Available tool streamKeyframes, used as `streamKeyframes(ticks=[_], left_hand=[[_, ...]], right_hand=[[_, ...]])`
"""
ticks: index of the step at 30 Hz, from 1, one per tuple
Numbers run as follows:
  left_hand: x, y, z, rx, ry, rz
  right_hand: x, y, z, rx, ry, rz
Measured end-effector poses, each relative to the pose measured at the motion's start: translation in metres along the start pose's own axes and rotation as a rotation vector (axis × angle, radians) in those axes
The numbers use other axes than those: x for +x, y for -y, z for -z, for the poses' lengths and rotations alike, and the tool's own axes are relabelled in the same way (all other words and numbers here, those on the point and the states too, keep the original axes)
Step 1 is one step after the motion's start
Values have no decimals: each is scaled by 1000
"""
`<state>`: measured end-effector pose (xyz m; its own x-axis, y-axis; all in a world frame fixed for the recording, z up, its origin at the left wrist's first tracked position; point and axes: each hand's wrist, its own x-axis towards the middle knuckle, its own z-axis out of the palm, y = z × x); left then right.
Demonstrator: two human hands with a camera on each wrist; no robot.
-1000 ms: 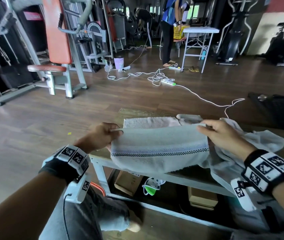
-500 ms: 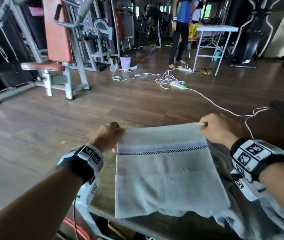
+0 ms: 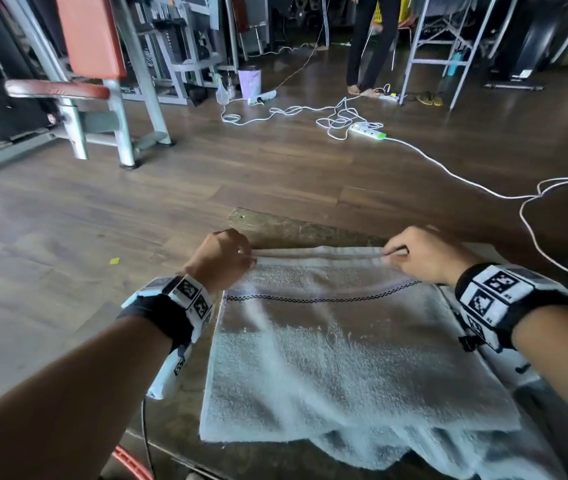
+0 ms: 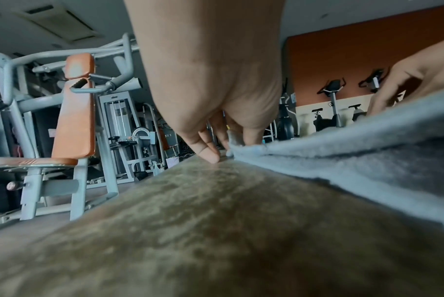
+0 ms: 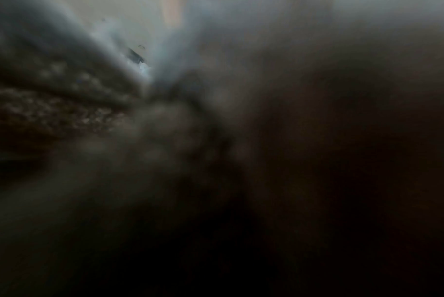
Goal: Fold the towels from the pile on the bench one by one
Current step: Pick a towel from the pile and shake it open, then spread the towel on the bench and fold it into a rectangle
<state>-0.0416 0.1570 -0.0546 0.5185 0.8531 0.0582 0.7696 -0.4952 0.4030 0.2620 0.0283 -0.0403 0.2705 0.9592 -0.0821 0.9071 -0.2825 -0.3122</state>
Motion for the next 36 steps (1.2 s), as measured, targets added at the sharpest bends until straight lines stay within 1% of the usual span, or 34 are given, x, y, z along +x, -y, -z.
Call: streamKeyframes(ticks=[3,6,8,11,13,15,19,21,25,27,29,33,36], left_hand=[[1,-6,5,-15,54,-10],[1,-11,6,-30,93,3],[-1,-14,7,-41,118,12],[-5,-15,13,-56,186,2],[-8,-16,21,-42,190,0],[-11,-17,31,-42,170,-9],[-21,-21,57,-68,111,-36],[-29,-25,72,-72,54,-57],[-55,-32,100,-149,-24,-74],[-72,-36,115,-191,-65,-116],[-91,-43,130,-233,-100,-155],[-131,-62,161,-231,-120,-196],[-160,-74,181,-217,-133,-208]], right_hand=[[1,1,-2,-25,8,-24],[2,2,-2,-57,58,-46],[-1,1,0,-42,94,-42],[-9,2,5,29,62,-6],[-14,0,10,79,58,27],[-18,-1,15,117,58,66],[-33,3,29,241,-83,144],[-48,7,41,258,-133,161],[-87,7,66,215,-235,181],[-110,7,78,176,-296,199],[-135,10,89,142,-320,233],[-183,18,106,131,-410,373],[-213,23,116,202,-440,372]])
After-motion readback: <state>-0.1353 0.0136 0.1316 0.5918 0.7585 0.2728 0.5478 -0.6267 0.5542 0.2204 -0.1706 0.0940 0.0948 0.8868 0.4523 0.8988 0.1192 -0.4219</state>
